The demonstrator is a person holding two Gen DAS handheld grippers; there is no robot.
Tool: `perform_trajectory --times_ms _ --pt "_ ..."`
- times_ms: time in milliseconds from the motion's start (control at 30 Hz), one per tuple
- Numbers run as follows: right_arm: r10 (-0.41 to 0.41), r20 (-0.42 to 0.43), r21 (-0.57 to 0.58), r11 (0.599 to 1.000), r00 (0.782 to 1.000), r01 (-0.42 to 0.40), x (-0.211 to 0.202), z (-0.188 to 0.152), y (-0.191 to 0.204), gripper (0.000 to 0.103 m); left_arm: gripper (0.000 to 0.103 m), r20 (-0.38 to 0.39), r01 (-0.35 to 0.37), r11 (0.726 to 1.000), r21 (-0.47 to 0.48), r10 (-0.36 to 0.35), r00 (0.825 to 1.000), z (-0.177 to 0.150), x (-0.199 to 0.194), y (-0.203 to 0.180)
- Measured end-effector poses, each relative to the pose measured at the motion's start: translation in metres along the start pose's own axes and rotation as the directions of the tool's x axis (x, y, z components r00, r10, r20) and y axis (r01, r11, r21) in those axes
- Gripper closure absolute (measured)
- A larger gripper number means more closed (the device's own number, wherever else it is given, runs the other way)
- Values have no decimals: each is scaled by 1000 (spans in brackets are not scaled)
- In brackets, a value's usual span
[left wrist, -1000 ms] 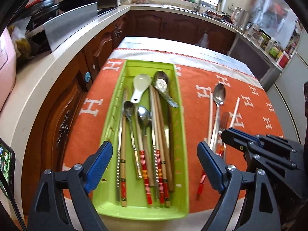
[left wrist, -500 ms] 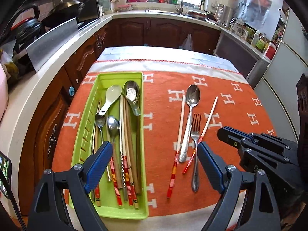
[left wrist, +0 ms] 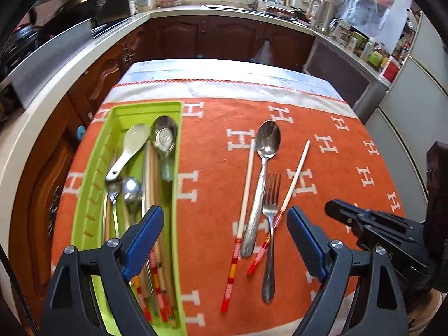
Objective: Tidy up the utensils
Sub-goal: 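Move both open tools back over the remaining utensils, then grasp a red-striped chopstick with the left tool while the right tool grasps a wooden chopstick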
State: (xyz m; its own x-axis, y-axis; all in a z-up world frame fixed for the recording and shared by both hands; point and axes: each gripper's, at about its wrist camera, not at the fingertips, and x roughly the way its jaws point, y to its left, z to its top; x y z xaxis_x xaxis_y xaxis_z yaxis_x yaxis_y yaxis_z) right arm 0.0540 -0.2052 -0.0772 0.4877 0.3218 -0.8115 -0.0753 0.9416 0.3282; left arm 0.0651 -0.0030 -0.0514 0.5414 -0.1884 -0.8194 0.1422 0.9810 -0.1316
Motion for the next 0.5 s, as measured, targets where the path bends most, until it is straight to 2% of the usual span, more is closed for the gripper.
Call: perform_trajectory --times_ms 67,133,233,300,433,500 --pt "22 -17 31 999 1000 -22 7 3 -6 97 25 -11 15 1000 23 -15 1000 6 8 -1" --pt "40 -42 61 997 998 -37 16 7 -12 97 44 -48 57 998 34 -55 997 13 19 -1" --pt "54 -75 112 993 996 -45 30 13 -18 97 64 -123 117 993 9 -115 986 22 39 2" --pt "64 -98 152 987 993 -49 39 17 -23 96 66 -154 126 992 22 -121 981 27 49 1" --pt "73 -102 195 979 992 -52 51 27 -25 94 81 -195 123 990 71 -107 975 30 62 -5" --pt "62 -96 203 978 993 -42 54 31 -24 83 83 -217 111 989 93 -89 972 31 70 -8"
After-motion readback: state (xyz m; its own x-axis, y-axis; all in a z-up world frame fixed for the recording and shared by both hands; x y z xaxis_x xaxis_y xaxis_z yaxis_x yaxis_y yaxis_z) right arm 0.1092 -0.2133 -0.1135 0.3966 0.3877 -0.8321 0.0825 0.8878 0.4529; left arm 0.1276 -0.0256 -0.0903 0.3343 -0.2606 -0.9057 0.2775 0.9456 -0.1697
